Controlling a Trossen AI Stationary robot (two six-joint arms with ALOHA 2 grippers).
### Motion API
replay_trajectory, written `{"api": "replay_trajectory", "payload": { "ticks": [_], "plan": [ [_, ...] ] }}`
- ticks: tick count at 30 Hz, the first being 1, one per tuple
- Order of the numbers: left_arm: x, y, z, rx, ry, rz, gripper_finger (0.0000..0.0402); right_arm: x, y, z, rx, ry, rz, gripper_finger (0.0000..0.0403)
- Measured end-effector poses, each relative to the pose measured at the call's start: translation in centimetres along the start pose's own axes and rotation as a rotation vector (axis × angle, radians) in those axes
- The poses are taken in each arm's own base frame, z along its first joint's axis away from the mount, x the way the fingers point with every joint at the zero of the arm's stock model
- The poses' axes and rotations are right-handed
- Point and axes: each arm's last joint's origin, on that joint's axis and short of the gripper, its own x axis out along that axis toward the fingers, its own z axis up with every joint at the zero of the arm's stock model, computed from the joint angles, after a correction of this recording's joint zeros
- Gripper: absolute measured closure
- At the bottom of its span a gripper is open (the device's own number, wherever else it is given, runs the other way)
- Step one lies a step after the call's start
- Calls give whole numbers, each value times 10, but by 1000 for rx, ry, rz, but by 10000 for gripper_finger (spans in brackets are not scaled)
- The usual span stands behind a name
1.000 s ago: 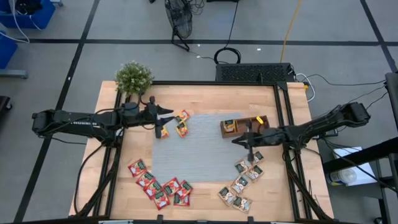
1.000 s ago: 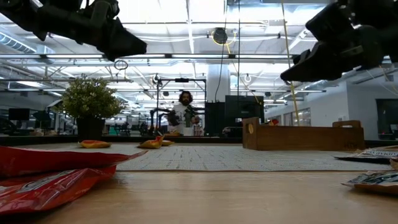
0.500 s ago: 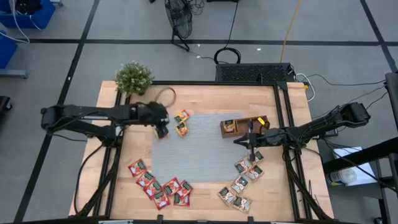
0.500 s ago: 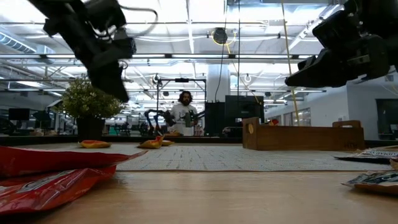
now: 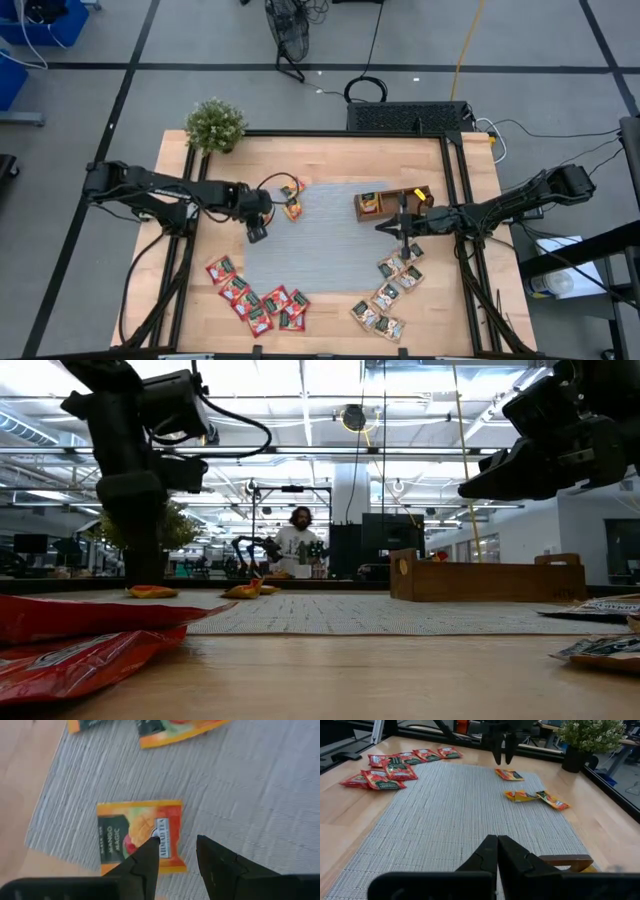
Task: Pick & Place Tea
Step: Put the yellow tea bag into the left section of the wooden organizer
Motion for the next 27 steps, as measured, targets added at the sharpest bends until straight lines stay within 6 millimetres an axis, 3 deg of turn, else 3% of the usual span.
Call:
{"api": "replay_trajectory", "payload": {
  "ticks": [15, 22, 27],
  "plan": [
    [41, -7, -4, 8, 153, 95, 266, 0, 0, 0, 7, 1, 0, 403],
    [45, -7, -3, 25, 143, 110, 267, 0, 0, 0, 7, 1, 0, 403],
    [44, -9, -4, 55, 146, 103, 319, 0, 0, 0, 7, 1, 0, 403]
  ]
}}
